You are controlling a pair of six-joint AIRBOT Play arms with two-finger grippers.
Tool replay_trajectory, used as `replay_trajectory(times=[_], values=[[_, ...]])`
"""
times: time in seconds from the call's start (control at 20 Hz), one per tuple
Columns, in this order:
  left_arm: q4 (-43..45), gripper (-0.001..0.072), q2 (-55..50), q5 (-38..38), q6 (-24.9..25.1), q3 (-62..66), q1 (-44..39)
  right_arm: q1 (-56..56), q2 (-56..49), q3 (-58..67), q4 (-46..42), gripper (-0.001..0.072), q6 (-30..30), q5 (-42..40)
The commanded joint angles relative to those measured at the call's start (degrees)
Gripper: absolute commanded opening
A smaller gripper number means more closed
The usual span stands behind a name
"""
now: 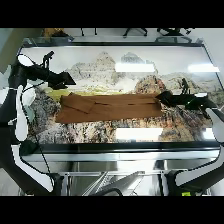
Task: Fold the shirts.
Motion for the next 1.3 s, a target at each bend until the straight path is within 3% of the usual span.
replay_trajectory(times=[0.0,0.05,0.1,0.15,0.2,0.35,0.5,0.6,0.8,0.9,1.0,1.1,1.25], values=[[-0.20,0.0669,-0.04,-0.85,-1.29,0.42,-2.89,2.27,-1.53,-0.04,-0.90,0.0237,0.02,2.32],[-0.17,0.0668,-0.04,-0.83,-1.33,0.42,-4.46,2.38,-1.46,0.31,-0.90,0.0075,-1.01,3.91],[-0.15,0.0618,-0.07,-0.52,-1.33,0.42,-6.08,2.27,-1.31,1.40,-0.96,0.0017,-1.27,6.38],[-0.17,0.0255,-0.22,0.09,-1.38,0.42,-8.17,2.10,-0.83,3.15,-1.36,0.0016,-0.98,8.66],[-0.15,0.0010,-0.74,0.59,-1.27,0.42,-10.32,1.77,0.04,5.22,-1.44,0.0016,-0.13,10.67],[-0.20,0.0013,-4.81,3.30,-3.43,0.42,-19.56,0.59,3.89,14.36,-1.25,0.0016,3.26,18.14],[-0.20,0.0013,-10.49,11.61,-4.76,0.44,-29.99,0.61,7.61,22.69,-0.44,0.0016,7.06,26.77],[-0.15,0.0013,-14.34,17.09,-6.14,1.62,-36.22,0.61,10.91,26.29,0.15,0.0016,9.60,29.94],[-1.75,0.0013,-22.38,19.54,-8.70,11.93,-42.62,0.61,17.70,29.09,-0.04,0.0016,12.92,33.59],[-9.38,0.0013,-22.18,19.78,-8.22,11.63,-42.40,0.61,19.04,29.09,-0.04,0.0016,13.55,35.47],[-17.14,0.0012,-18.47,16.74,-4.55,8.24,-39.82,0.70,19.12,29.09,-0.02,0.0016,14.16,35.89],[-21.46,0.0012,-11.74,9.29,1.11,5.51,-35.06,1.86,18.82,29.07,-0.02,0.0015,14.14,35.04],[-25.38,0.0012,1.81,3.17,3.08,5.49,-25.49,9.55,17.68,28.79,-0.02,0.0016,14.62,28.65]])
